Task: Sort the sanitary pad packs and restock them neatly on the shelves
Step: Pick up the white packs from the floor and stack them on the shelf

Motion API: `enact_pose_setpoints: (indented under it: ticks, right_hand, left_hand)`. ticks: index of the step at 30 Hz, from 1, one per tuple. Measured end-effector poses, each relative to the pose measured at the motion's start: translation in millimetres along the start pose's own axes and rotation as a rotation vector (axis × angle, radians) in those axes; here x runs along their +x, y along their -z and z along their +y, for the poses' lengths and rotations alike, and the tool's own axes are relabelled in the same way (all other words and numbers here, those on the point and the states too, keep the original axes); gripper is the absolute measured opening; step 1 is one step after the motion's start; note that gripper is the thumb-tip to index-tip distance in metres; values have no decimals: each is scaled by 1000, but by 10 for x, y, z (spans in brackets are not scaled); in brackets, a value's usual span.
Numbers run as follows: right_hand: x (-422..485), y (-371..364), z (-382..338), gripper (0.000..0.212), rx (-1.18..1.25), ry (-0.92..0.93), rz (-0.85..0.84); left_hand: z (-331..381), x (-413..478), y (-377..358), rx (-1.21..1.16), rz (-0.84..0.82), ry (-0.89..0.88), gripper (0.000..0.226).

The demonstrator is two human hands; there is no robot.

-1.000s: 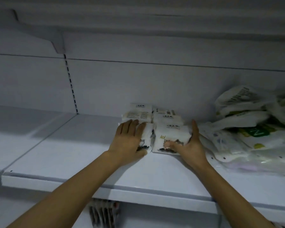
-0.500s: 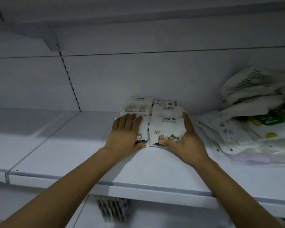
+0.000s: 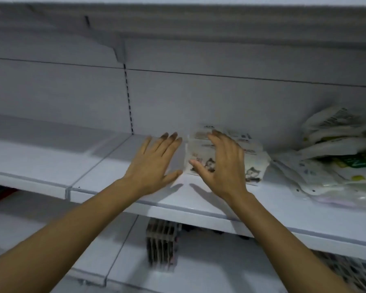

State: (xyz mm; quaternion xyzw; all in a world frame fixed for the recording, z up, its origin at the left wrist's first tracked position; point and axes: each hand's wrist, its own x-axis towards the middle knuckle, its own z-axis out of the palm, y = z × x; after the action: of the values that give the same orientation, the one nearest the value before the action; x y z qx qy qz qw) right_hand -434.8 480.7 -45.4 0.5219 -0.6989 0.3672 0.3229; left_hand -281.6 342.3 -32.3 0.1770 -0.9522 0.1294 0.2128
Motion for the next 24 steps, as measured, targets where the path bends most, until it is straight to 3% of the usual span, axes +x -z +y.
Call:
enact_pose_setpoints:
  ticks: [6,13,18,24]
  right_hand:
    - [-53,-923,-1736,66,240,187,-190]
    - [-657,-1874,-3618,67,409,287,-487]
    - [-1347,-2337,-4321,68,444,316,-756]
    - [-1890,-2962,-4786,66,455,350,-1011]
  left_hand:
    - [-1218,-1532,293,66,50,197,73]
    - [-2306,-3693,387,110,-217,596,79]
    - [-2535,-4944,187,-13,-387,838,91]
    - [-2740,-5851,-102,-116,-457,1090,83]
